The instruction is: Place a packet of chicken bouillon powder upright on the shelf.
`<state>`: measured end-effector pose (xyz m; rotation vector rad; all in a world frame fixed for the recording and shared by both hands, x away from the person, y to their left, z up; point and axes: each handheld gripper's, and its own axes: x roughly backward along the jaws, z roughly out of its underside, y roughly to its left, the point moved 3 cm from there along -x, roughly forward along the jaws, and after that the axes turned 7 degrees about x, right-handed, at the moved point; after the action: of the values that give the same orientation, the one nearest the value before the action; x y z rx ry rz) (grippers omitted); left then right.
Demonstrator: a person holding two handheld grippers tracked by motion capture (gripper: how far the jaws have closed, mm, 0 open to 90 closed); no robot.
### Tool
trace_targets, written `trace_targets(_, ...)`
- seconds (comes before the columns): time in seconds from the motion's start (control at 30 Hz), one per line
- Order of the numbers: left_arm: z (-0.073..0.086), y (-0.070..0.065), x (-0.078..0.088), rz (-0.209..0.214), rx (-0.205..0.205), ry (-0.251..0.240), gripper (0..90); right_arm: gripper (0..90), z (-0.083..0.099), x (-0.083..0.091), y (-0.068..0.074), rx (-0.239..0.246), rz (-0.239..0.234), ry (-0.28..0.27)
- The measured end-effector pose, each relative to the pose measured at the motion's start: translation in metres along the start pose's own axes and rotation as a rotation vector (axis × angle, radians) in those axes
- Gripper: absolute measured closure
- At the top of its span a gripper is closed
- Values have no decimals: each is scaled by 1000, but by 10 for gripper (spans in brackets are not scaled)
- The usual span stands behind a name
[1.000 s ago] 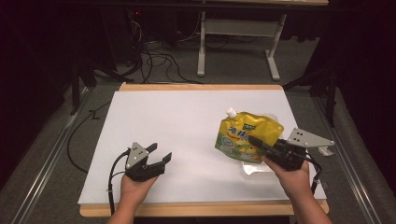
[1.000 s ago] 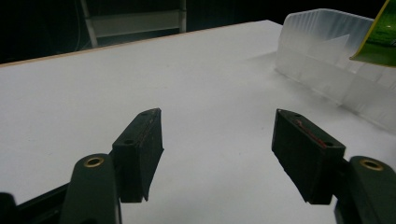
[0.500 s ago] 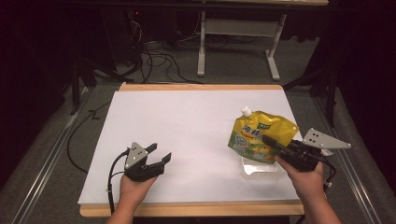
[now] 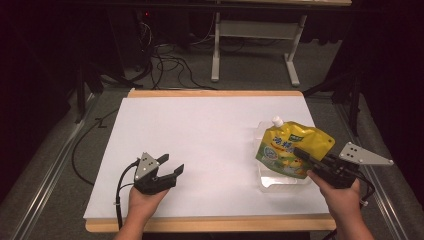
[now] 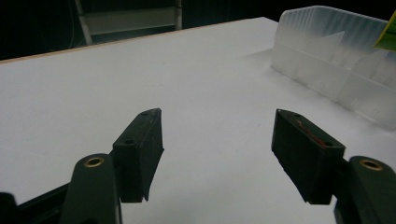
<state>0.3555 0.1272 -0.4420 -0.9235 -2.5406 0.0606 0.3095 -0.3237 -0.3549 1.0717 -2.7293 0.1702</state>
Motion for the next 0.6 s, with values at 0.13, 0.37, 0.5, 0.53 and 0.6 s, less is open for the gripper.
trace_targets(0.13, 0, -1, -1, 4, -1, 4, 342, 900, 3, 9, -3, 1, 14, -4)
trace_targets(0.37, 0, -1, 0, 7, 0, 4, 342, 900, 0, 14, -4, -2, 20, -20)
trace_targets(0.5, 0, 0, 0, 5, 2, 6, 342, 900, 3, 17, -4, -6, 27, -16)
trace_targets(0.53, 1, 0, 0, 6, 3, 6, 342, 900, 3, 18, -4, -11, 27, -17)
trace_targets(0.6, 1, -1, -1, 7, 1, 7, 342, 900, 4, 18, -5, -11, 30, -20)
